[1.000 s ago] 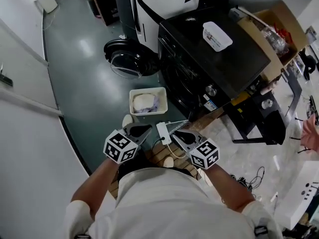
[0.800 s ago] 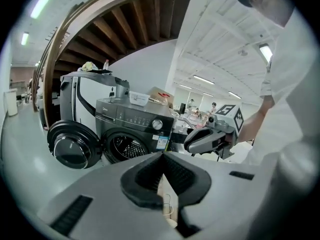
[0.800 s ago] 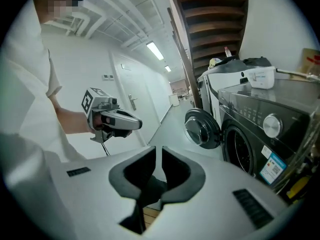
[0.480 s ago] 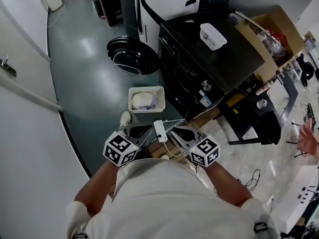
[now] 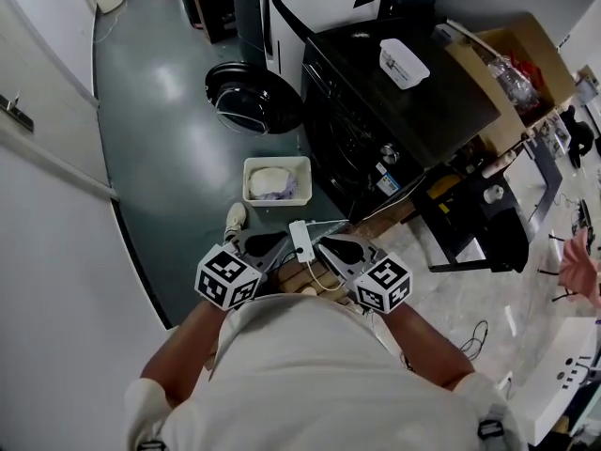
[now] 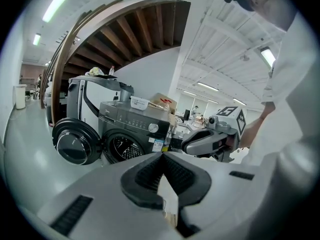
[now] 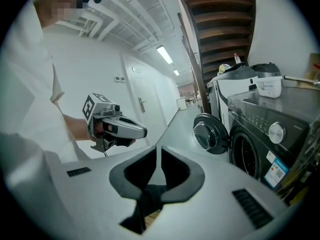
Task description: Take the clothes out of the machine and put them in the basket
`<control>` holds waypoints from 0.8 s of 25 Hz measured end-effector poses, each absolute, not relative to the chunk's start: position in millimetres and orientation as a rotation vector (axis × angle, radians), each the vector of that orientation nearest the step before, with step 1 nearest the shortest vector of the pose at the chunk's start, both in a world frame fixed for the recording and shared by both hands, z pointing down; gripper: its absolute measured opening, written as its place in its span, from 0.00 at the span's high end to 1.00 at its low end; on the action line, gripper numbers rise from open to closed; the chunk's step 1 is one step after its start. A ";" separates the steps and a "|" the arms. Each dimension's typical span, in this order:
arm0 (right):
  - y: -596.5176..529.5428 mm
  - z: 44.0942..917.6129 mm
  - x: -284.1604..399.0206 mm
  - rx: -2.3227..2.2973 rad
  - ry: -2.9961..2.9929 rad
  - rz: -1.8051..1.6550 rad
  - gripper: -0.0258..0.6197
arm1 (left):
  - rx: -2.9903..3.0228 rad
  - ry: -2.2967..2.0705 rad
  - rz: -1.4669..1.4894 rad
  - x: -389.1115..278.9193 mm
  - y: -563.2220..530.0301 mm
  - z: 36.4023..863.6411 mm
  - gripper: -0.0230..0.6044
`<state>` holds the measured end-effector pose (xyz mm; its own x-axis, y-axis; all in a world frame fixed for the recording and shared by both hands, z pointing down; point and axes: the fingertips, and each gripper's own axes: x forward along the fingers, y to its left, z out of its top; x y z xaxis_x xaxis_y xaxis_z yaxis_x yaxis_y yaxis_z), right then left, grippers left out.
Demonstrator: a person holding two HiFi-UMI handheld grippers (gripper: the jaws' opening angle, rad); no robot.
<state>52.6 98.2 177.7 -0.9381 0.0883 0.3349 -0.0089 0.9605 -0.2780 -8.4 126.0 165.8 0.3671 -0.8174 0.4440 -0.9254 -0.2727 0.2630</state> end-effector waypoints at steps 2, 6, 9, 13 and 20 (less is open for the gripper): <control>100.4 177.5 55.0 -0.069 -2.763 0.388 0.91 | 2.147 -1.515 0.300 -6.8 129.5 167.4 0.97; 103.5 176.3 59.5 -0.082 -2.763 0.385 0.91 | 2.127 -1.529 0.297 -5.3 132.5 168.8 0.97; 103.2 176.7 62.1 -0.072 -2.764 0.393 0.91 | 2.130 -1.525 0.303 -2.5 131.5 168.4 0.97; 98.8 175.6 66.7 -0.046 -2.770 0.397 0.91 | 2.141 -1.501 0.320 1.7 128.4 169.6 0.97; 96.0 175.3 71.7 -0.030 -2.770 0.391 0.91 | 2.146 -1.482 0.340 3.3 121.9 172.8 0.97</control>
<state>71.7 96.0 175.3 -0.9413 0.0677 0.3306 -0.0265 0.9618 -0.2724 3.3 121.9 172.8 0.3741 -0.7974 0.4735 -0.9241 -0.2776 0.2626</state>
